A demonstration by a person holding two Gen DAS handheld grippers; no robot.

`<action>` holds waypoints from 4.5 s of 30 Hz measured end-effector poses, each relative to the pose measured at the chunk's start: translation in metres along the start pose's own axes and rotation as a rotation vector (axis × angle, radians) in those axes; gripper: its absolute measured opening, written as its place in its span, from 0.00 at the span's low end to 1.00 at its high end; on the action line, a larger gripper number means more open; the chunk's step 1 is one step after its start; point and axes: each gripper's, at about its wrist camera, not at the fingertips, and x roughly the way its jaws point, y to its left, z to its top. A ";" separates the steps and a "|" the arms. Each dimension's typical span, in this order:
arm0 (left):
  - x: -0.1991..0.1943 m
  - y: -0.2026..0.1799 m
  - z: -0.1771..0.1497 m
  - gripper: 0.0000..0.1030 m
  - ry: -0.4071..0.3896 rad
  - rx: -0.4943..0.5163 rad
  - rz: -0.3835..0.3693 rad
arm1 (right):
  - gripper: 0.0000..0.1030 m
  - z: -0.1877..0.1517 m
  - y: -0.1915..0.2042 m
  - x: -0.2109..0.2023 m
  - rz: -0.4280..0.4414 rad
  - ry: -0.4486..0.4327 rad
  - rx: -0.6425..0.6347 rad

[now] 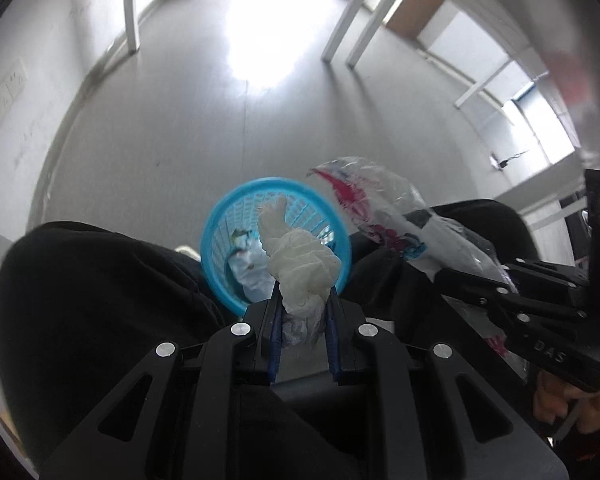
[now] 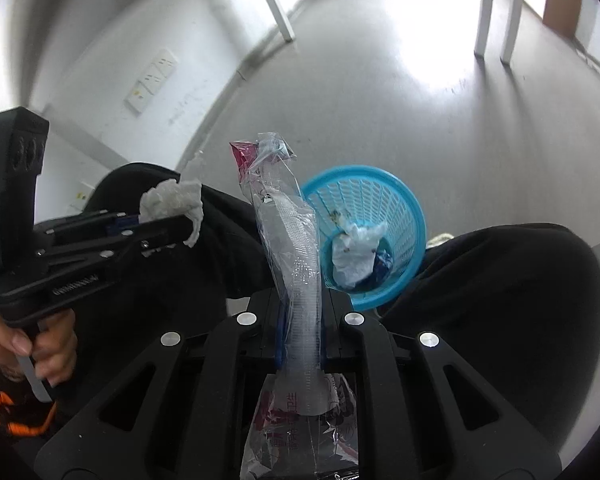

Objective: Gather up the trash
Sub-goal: 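Lift the tissue and wrapped roll and carry both down over the blue wastebasket, then open left tool to drop tissue while right tool releases wrapped roll into basket, then raise both tools back up to the remaining tissues and white cup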

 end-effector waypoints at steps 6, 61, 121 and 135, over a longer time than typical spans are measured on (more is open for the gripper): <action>0.050 0.027 0.024 0.16 0.089 -0.103 -0.014 | 0.10 0.024 -0.020 0.061 -0.023 0.106 0.065; 0.165 0.057 0.074 0.55 0.293 -0.277 0.011 | 0.52 0.056 -0.094 0.196 -0.097 0.341 0.277; -0.175 -0.048 -0.027 0.71 -0.424 0.197 -0.067 | 0.88 -0.029 0.014 -0.152 -0.053 -0.396 -0.111; -0.243 -0.056 0.043 0.88 -0.615 0.218 -0.032 | 0.91 0.018 -0.002 -0.242 -0.095 -0.604 -0.122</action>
